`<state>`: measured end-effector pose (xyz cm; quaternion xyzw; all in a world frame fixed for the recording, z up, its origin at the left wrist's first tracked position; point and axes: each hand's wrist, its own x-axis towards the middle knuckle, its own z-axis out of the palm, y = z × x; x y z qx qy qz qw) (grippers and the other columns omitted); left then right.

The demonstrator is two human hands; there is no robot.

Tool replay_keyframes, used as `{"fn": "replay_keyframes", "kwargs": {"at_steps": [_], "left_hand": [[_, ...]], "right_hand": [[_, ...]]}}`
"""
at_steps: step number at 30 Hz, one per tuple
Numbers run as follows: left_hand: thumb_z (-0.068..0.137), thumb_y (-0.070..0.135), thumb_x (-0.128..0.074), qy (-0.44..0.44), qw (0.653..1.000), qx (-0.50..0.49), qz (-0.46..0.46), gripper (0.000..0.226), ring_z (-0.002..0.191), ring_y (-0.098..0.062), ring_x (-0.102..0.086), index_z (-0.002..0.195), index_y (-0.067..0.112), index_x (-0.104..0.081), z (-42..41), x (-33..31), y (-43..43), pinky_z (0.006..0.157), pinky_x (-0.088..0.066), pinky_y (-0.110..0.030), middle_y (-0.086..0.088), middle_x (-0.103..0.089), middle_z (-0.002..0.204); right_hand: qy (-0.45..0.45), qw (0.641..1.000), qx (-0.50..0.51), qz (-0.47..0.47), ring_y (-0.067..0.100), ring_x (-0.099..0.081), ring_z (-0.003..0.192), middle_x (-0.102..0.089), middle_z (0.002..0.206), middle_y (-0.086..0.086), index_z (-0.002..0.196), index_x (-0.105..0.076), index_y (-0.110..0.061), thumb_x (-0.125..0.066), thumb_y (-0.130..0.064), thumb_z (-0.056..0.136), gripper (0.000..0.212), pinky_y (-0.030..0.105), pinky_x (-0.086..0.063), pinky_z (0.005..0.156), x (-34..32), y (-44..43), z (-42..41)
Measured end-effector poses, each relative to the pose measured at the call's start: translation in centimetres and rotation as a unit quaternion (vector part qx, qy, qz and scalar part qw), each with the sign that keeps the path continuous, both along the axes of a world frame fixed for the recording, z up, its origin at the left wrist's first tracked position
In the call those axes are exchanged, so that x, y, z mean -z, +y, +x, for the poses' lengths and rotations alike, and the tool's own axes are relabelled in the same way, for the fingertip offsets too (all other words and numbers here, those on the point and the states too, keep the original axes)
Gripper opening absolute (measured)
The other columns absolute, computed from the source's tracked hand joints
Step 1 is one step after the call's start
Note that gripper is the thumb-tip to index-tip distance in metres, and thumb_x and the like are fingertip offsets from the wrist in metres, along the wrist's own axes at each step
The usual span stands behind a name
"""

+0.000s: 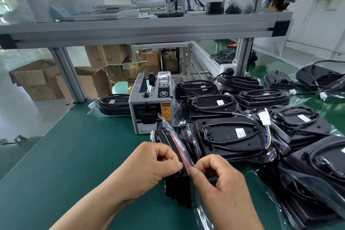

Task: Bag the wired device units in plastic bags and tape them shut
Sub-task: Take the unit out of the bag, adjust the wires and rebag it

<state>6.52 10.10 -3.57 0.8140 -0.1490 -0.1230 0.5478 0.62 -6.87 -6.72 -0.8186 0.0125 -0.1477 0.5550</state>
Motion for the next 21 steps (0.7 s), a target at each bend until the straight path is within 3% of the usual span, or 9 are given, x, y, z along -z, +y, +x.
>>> {"fn": "replay_keyframes", "kwargs": {"at_steps": [10,17,21], "left_hand": [[0.062,0.046,-0.073,0.007,1.0,0.001,-0.006,0.031,0.066,-0.012,-0.05,0.069,0.016,-0.069,-0.02,0.07,0.06,0.068,-0.042,-0.029,0.0,-0.059,0.067],[0.067,0.037,-0.072,-0.023,0.999,-0.023,0.025,0.018,0.054,-0.008,-0.039,0.067,0.02,-0.068,-0.36,0.25,-0.24,0.052,-0.034,-0.02,0.01,-0.048,0.055],[0.061,0.046,-0.072,-0.049,0.997,-0.041,0.042,0.022,0.051,-0.003,-0.04,0.066,0.025,-0.068,-0.47,0.63,-0.33,0.051,-0.036,-0.018,0.013,-0.051,0.055]], "right_hand": [[0.0,1.0,-0.003,0.001,0.007,-0.057,0.062,-0.063,0.076,-0.009,0.075,-0.062,-0.03,-0.075,-0.03,0.081,0.014,0.015,-0.045,0.059,0.02,0.03,0.1],[-0.001,1.0,-0.004,-0.001,0.007,-0.057,0.064,-0.063,0.077,-0.009,0.074,-0.062,-0.03,-0.074,-0.027,0.081,0.014,0.015,-0.045,0.059,0.0,0.02,0.11],[0.0,1.0,0.0,0.001,0.008,-0.058,0.065,-0.063,0.077,-0.009,0.074,-0.062,-0.03,-0.075,-0.025,0.081,0.015,0.015,-0.045,0.06,-0.03,-0.02,0.08]]}}
